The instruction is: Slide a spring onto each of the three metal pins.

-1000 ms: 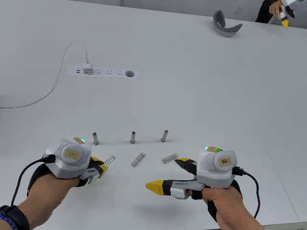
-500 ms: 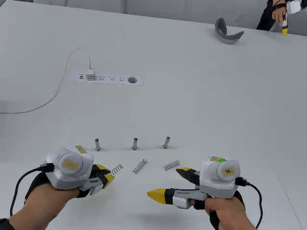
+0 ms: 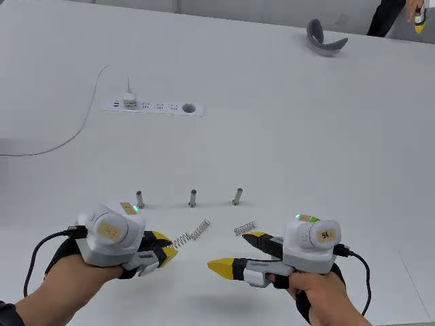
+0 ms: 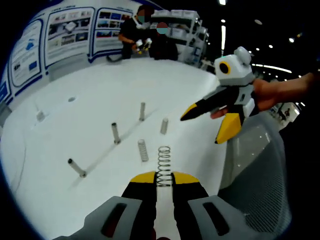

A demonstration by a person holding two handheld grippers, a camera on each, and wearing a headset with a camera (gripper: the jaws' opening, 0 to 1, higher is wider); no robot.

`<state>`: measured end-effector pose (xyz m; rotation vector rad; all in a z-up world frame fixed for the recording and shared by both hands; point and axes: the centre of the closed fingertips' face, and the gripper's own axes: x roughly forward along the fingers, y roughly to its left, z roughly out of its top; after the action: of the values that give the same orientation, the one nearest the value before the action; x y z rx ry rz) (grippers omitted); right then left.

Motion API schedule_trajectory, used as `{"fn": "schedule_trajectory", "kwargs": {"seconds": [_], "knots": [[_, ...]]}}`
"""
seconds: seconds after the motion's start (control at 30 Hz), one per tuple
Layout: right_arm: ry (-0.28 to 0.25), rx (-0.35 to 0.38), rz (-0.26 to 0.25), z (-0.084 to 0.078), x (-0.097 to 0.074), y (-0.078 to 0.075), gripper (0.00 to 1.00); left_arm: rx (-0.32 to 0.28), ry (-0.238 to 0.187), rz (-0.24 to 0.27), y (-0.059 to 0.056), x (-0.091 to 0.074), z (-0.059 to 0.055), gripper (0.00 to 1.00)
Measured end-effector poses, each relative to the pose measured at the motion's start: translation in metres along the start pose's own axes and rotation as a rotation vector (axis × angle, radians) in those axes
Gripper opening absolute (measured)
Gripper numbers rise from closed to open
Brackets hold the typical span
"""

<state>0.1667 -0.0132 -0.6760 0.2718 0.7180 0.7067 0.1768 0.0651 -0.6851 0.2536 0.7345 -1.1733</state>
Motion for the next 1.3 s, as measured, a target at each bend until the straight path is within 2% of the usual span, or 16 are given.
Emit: {"fn": "schedule_trajectory", "kwargs": {"seconds": [0.2, 0.53, 0.63, 0.8, 0.9, 1.07, 1.2, 1.3], "knots": [[-0.025, 0.027, 0.027, 0.004, 0.000, 0.005, 0.65, 0.049, -0.005, -0.039, -0.020, 0.005, 0.010, 0.11], [-0.049, 0.096, 0.078, 0.005, 0.002, 0.014, 0.55, 0.100, -0.016, -0.080, -0.036, 0.009, 0.021, 0.11], [-0.055, 0.113, 0.096, 0.007, 0.002, 0.019, 0.52, 0.119, -0.014, -0.086, -0.039, 0.009, 0.023, 0.11], [-0.076, 0.152, 0.129, 0.013, 0.001, 0.025, 0.37, 0.140, -0.023, -0.094, -0.042, 0.009, 0.028, 0.11], [-0.077, 0.171, 0.141, 0.013, 0.001, 0.027, 0.32, 0.147, -0.031, -0.097, -0.044, 0.008, 0.032, 0.11], [-0.084, 0.219, 0.165, 0.015, 0.001, 0.031, 0.28, 0.167, -0.041, -0.107, -0.047, 0.008, 0.037, 0.11], [-0.084, 0.286, 0.190, 0.016, -0.001, 0.033, 0.22, 0.191, -0.044, -0.115, -0.048, 0.009, 0.040, 0.11], [-0.105, 0.293, 0.199, 0.020, -0.004, 0.033, 0.17, 0.203, -0.047, -0.121, -0.047, 0.009, 0.043, 0.11]]}}
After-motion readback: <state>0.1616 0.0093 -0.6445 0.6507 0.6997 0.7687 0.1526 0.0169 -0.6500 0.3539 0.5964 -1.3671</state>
